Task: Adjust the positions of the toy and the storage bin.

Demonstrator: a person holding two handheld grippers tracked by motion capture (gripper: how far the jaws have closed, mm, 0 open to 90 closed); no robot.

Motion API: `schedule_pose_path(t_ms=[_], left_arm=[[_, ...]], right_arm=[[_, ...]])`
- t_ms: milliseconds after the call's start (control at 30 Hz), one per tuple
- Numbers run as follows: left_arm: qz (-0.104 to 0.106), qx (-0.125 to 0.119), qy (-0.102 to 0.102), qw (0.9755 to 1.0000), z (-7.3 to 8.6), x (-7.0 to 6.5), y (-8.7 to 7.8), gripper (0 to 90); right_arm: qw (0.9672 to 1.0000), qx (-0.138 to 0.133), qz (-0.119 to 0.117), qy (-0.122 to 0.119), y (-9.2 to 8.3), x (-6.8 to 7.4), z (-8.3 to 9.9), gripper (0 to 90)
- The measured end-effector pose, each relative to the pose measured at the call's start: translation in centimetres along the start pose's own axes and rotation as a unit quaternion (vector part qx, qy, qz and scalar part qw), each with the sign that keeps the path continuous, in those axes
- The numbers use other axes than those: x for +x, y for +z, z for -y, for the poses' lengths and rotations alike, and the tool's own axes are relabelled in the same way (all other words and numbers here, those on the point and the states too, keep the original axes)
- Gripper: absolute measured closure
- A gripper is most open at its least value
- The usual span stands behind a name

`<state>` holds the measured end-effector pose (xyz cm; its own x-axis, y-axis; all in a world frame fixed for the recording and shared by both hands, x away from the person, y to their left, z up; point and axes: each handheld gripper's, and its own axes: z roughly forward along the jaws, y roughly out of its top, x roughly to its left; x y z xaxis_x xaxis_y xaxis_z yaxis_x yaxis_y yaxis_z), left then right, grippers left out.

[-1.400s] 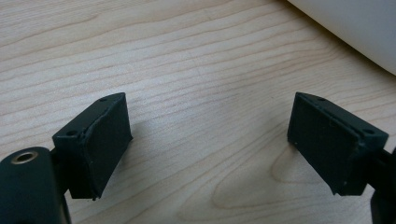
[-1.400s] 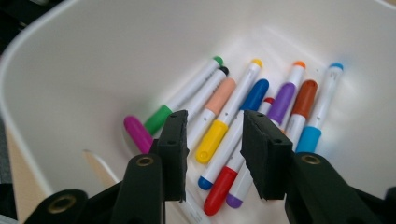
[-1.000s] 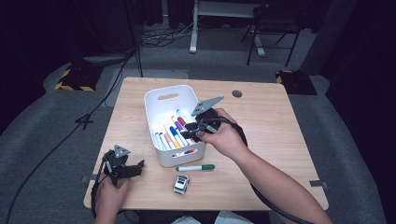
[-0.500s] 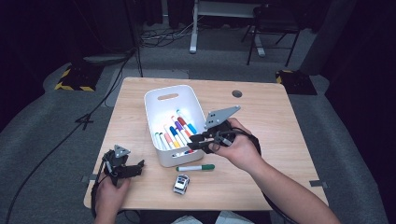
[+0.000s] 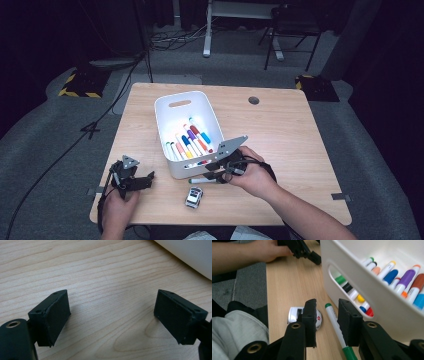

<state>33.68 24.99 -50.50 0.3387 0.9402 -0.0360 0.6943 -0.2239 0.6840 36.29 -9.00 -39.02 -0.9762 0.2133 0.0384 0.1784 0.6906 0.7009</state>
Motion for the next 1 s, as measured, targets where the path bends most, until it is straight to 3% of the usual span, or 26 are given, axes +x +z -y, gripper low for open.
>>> schedule_pose_path(t_ms=[500,733,900,1000], left_arm=[[0.0,0.0,0.0,1.0,0.0,0.0,0.0,13.7],[0.0,0.0,0.0,1.0,0.0,0.0,0.0,13.7],[0.0,0.0,0.0,1.0,0.0,0.0,0.0,13.7],[0.0,0.0,0.0,1.0,0.0,0.0,0.0,13.7]], right_arm=[[0.999,0.043,0.013,0.01,4.1,-1.0,4.3,63.5],[0.998,0.058,0.023,0.01,5.8,-1.4,5.4,63.8],[0.9982,0.055,0.022,0.008,5.9,-1.3,5.4,65.9],[0.9979,0.053,0.036,-0.007,6.0,-1.1,5.3,65.1]])
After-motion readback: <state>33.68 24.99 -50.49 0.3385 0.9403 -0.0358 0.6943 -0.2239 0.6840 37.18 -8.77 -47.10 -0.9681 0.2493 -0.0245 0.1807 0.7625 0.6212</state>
